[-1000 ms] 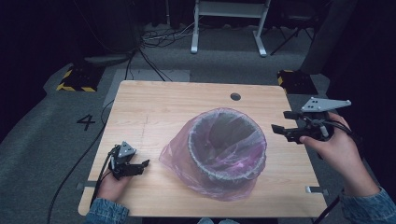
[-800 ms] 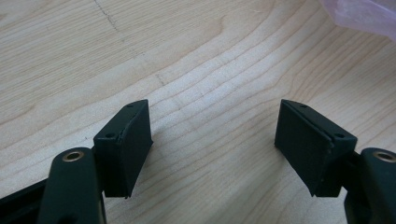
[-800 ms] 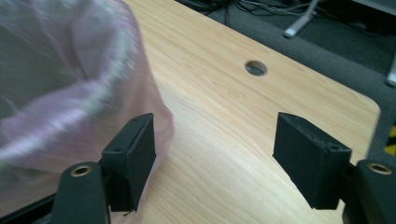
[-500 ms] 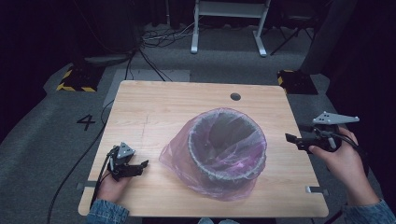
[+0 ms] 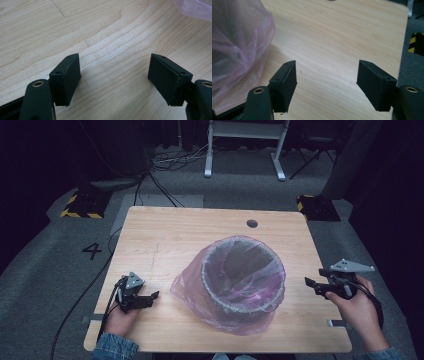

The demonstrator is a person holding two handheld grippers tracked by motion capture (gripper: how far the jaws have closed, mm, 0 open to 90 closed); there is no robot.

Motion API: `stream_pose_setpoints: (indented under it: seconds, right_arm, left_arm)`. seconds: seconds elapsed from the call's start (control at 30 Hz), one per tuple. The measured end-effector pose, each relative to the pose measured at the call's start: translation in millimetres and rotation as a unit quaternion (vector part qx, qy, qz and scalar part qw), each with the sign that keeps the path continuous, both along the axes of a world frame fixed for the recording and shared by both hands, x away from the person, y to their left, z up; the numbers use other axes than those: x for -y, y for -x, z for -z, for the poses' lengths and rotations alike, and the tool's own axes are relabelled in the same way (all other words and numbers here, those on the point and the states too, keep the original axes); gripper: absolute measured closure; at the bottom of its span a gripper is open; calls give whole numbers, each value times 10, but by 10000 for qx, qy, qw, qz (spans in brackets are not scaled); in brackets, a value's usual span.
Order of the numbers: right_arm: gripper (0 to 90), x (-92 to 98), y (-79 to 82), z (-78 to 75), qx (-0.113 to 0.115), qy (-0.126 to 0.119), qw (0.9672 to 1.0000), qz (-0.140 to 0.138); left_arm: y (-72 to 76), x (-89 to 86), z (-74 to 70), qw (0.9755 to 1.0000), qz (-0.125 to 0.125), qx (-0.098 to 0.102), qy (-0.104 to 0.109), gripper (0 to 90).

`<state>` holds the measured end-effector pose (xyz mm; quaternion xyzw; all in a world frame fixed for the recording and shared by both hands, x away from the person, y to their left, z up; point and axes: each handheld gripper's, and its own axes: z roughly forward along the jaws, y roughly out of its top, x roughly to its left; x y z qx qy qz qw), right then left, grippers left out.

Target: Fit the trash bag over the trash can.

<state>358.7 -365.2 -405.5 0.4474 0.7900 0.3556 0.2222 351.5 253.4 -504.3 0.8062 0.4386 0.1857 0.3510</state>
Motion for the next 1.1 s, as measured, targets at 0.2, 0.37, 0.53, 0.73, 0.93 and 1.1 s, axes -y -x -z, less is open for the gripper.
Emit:
stream_pose_setpoints:
  seconds: [0.2,0.37,0.53,0.73,0.93,1.1]
  right_arm:
    - [318,47,71,309,-80,-63,9999,110]
    - [318,50,166,562,-262,124,9994,196]
    - [316,37,214,730,-289,-76,9991,286]
    - [282,16,184,858,137,-54,9996,240]
    - [255,15,74,976,-156,-115,9996,216]
    - [113,14,-68,984,-230,-39,9981,566]
  left_arm:
    - [0,0,0,10000,-4,-2,0,261]
    - [-1,0,0,10000,-5,-4,0,261]
    - [-1,1,0,10000,-7,-3,-3,261]
    - [-1,2,0,10000,-10,-7,6,261]
    - [-5,1,-1,10000,-19,-6,-1,261]
    - [-5,2,0,10000,-19,-5,-1,261]
